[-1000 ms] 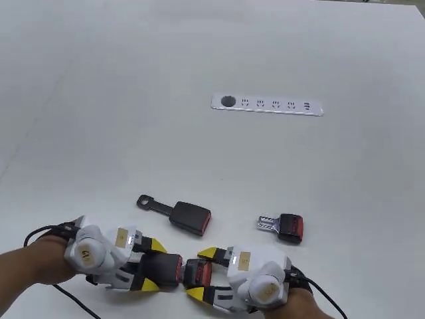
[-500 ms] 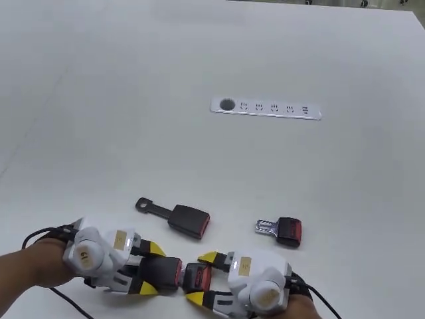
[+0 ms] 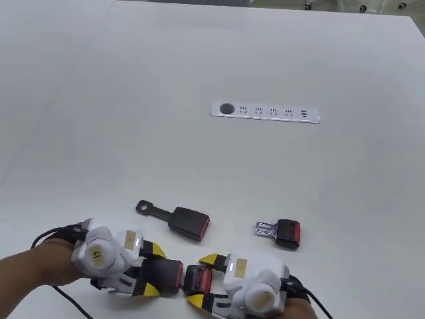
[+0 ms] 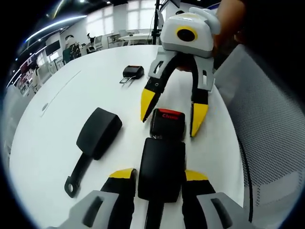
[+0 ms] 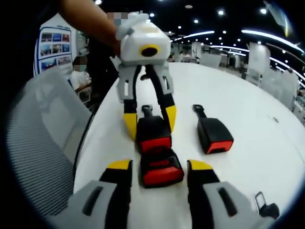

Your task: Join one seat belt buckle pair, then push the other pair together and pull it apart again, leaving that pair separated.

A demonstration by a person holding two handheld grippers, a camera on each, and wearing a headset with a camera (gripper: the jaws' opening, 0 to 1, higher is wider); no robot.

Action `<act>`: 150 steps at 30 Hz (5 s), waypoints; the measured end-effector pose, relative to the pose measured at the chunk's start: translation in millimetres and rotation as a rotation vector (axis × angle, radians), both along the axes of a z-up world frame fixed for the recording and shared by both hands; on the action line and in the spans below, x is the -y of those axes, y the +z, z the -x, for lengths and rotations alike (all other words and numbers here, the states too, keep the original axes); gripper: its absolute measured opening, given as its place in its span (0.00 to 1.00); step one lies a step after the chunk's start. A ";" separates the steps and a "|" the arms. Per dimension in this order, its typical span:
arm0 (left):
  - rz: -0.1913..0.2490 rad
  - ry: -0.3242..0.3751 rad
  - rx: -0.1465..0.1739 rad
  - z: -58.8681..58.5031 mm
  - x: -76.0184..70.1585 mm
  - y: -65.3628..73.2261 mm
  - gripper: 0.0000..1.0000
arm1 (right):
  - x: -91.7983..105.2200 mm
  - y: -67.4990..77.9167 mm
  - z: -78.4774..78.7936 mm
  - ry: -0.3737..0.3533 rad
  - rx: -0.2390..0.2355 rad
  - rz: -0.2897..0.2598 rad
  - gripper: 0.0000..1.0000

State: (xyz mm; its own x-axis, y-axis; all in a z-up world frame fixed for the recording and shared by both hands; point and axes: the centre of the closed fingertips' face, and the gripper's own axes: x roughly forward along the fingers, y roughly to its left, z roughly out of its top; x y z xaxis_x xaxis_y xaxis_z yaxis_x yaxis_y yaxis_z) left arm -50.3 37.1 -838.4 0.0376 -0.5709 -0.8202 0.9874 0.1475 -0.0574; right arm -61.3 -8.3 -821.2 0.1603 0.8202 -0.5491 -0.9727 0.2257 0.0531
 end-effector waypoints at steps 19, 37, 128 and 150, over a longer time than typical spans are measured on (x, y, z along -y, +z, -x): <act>0.147 0.063 0.165 -69.7 30.0 67.2 0.80 | 98.1 34.4 -70.4 -0.204 0.053 -0.001 0.85; -0.036 -0.111 0.114 -95.1 23.2 7.5 0.61 | 176.4 -7.2 -97.1 -0.150 -0.048 0.154 0.71; -0.012 0.014 0.040 -104.5 39.8 -0.8 0.37 | 70.8 -15.9 -112.9 0.077 -0.024 0.064 0.36; -0.015 -0.047 0.054 -102.6 41.2 -0.8 0.35 | 51.2 -16.7 -112.3 0.126 -0.061 0.117 0.35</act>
